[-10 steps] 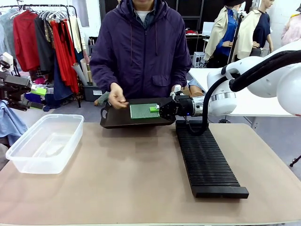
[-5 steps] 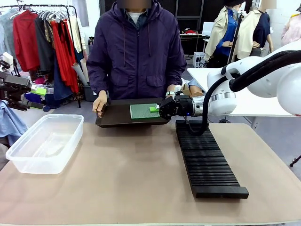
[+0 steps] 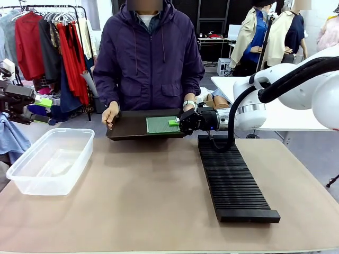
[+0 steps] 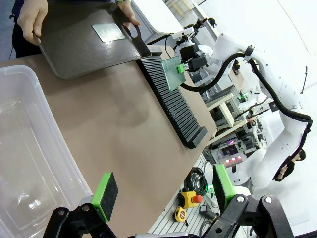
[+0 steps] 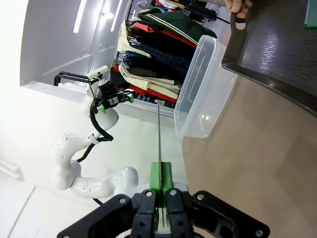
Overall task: Sort PCBs into racks and boxes based on the side picked up.
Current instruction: If the short side of the Blank PCB is picked up, insert it into the PCB Rack ; if the long side is picked up, place it in the Organizing box.
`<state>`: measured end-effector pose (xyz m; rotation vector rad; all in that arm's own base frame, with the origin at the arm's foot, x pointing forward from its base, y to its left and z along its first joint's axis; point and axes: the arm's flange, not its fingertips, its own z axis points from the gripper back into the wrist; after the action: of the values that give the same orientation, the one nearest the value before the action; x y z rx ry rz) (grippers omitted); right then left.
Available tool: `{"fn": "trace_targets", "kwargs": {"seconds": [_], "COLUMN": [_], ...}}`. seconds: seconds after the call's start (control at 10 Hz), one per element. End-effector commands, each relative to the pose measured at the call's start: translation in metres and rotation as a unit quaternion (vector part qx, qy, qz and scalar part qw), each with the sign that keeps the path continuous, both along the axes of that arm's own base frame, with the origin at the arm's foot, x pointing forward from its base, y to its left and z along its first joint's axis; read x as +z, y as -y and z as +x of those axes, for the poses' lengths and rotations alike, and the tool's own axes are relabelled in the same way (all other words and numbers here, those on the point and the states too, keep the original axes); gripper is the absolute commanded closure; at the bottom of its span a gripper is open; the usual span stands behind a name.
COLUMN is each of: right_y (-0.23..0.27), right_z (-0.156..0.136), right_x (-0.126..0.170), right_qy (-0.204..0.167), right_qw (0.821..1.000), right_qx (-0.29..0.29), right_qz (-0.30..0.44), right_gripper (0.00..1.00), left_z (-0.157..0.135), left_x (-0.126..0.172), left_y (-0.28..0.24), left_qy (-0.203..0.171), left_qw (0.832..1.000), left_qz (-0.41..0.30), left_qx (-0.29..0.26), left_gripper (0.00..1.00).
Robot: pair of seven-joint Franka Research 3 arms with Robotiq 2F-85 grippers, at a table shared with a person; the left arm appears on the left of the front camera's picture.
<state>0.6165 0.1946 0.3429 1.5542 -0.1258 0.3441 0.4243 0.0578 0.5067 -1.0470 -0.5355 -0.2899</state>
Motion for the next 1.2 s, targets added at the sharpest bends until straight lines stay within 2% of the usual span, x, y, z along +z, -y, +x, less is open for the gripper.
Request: {"fn": "trace_targets", "kwargs": {"seconds": [0.0, 0.9, 1.1], "right_y": [-0.0022, 0.0000, 0.0074], "right_z": [-0.0009, 0.0000, 0.0071], "right_x": [0.0031, 0.0000, 0.0021], "right_qy": [0.001, 0.000, 0.016], "right_qw": [1.000, 1.000, 1.000], "right_qx": [-0.001, 0.000, 0.006], "right_qz": [0.007, 0.000, -0.002], "right_gripper": [1.00, 1.00, 1.00], "left_z": [-0.0015, -0.0015, -0.0015], "left_x": [0.0013, 0.0013, 0.0013], "left_y": [-0.0002, -0.0002, -0.0002], "left_qy": [0.001, 0.001, 0.001], "left_qw": [1.000, 1.000, 1.000], "left_qz": [-0.003, -0.003, -0.003], "left_qx": [-0.003, -0.003, -0.003], "left_gripper": [0.00, 0.00, 0.00]}}
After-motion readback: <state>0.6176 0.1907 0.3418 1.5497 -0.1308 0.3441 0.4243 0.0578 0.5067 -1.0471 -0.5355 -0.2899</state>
